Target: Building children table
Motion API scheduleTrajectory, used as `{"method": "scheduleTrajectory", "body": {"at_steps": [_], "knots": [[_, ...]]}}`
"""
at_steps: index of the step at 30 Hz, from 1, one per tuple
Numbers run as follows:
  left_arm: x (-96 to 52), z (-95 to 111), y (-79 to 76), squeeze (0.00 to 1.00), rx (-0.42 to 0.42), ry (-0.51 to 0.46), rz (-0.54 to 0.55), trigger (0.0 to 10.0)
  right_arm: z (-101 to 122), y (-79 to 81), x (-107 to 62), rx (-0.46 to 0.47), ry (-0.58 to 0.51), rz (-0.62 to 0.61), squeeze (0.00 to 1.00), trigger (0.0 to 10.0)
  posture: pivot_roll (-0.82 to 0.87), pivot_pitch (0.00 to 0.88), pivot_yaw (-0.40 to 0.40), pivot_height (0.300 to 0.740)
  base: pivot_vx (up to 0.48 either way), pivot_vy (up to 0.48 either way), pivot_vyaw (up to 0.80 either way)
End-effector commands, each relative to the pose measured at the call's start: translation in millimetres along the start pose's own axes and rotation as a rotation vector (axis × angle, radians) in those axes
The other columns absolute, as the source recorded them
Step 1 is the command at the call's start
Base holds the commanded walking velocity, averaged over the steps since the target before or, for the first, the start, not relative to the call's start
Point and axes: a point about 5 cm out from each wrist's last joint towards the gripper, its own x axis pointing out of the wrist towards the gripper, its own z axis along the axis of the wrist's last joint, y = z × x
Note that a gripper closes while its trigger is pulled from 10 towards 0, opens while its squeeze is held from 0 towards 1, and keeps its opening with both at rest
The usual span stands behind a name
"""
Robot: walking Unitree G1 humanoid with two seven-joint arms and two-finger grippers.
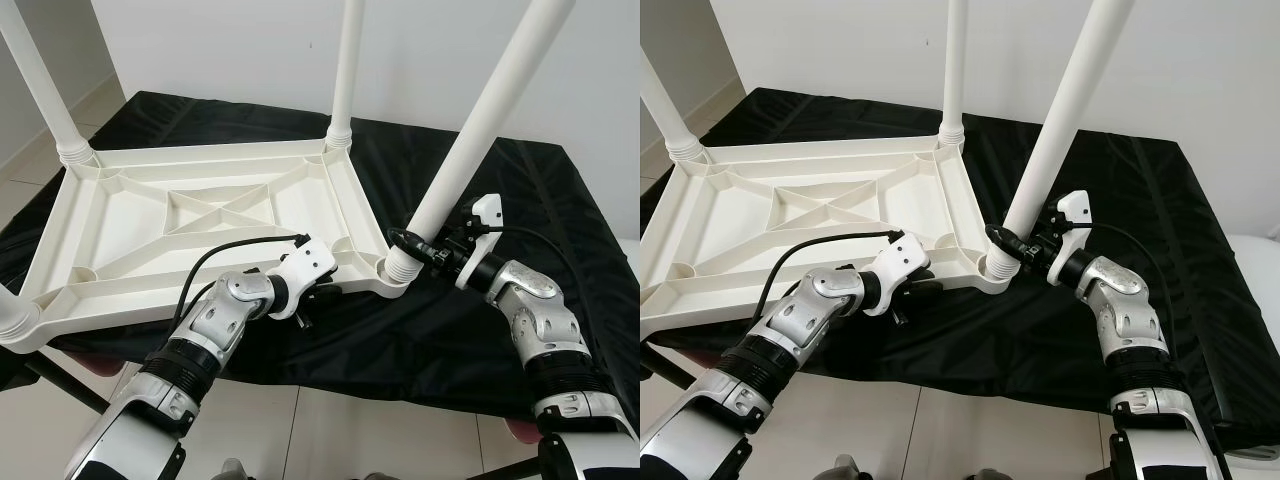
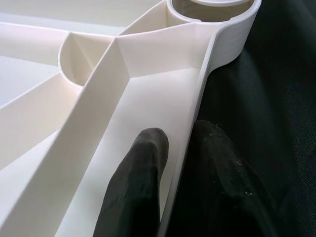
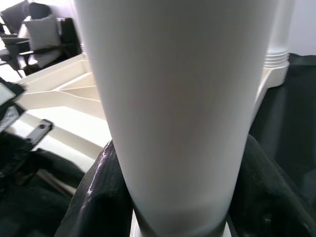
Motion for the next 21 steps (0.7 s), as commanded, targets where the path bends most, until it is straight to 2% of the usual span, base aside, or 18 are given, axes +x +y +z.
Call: {"method": "scheduleTrajectory", "body": {"at_steps": [1, 21], "knots": [[-4.2, -7, 1.5, 0.0, -0.004, 0.034, 0.013, 10.0, -6, 7.8, 1.6, 0.028, 0.01, 0.037, 0.0, 10.0, -0.04, 0.0, -0.044, 0.74, 0.0, 0.0, 0.0], [-6.7, -4, 2.2, 0.0, -0.009, 0.021, 0.027, 10.0, -19, 16.5, 10.0, 0.06, 0.032, 0.058, 0.0, 10.0, -0.03, 0.0, -0.045, 0.74, 0.0, 0.0, 0.0]]}}
